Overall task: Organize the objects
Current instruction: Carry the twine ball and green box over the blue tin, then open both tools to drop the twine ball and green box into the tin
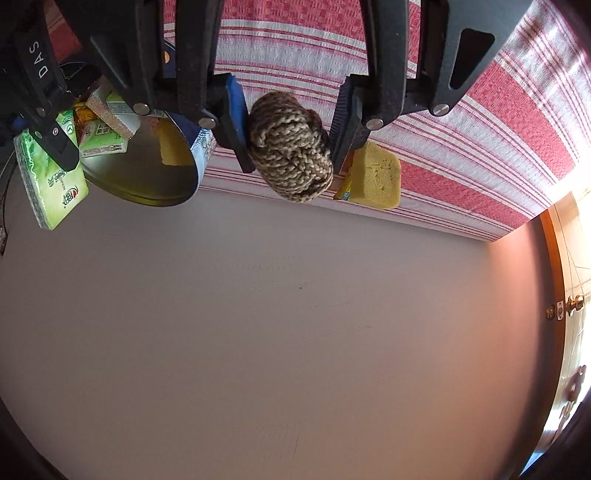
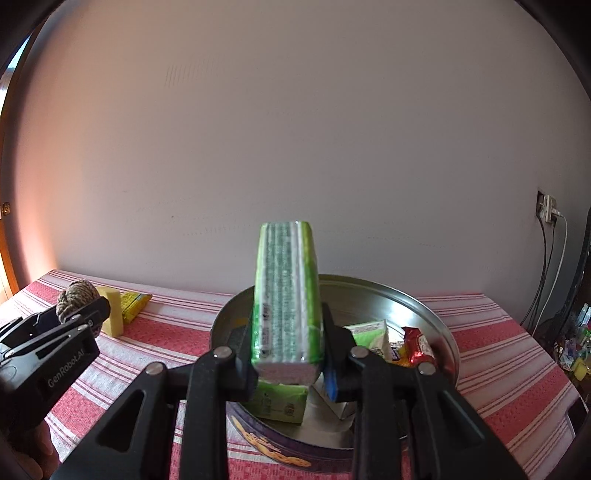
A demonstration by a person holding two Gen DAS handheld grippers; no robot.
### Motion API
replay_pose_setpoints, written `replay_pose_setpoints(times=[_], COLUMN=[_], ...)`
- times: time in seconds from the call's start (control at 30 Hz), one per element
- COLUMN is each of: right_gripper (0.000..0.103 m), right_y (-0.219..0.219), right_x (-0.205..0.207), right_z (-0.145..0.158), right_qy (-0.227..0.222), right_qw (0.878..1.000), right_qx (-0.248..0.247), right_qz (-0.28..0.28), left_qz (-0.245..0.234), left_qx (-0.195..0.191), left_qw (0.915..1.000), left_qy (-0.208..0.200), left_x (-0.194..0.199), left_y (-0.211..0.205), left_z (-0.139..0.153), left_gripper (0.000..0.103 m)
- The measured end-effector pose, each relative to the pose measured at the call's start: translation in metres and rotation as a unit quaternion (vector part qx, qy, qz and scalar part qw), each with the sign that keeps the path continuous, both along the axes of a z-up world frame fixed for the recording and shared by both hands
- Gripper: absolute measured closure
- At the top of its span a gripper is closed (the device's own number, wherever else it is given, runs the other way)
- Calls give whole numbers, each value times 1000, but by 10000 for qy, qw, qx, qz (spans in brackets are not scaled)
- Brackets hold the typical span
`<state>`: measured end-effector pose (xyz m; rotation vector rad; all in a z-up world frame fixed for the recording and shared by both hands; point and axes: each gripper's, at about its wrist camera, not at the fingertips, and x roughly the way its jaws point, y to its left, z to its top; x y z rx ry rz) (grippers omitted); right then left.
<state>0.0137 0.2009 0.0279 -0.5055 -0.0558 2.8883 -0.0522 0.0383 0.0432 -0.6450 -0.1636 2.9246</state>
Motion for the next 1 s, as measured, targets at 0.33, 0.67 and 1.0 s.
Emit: replay_pose_setpoints(times=[0.33,0.67,1.0], right_gripper=[76,76,76], right_y=[51,96,117], right_x=[-4,-22,-39], right_z=[4,-4,-19], right_qy=[11,-221,-464], right_qw=[9991,9958,9936], right_qx=[27,292,481], right_qz=[-419,-838,-909], left_qz=[-471,-856,-899], left_qx=[26,-25,-44], left_qw=[9988,9963,9957], left_qy=[105,40,-202], left_x=[-5,-19,-45], left_y=[48,94,121], left_z=[10,4,-10], left_gripper=[62,62,62])
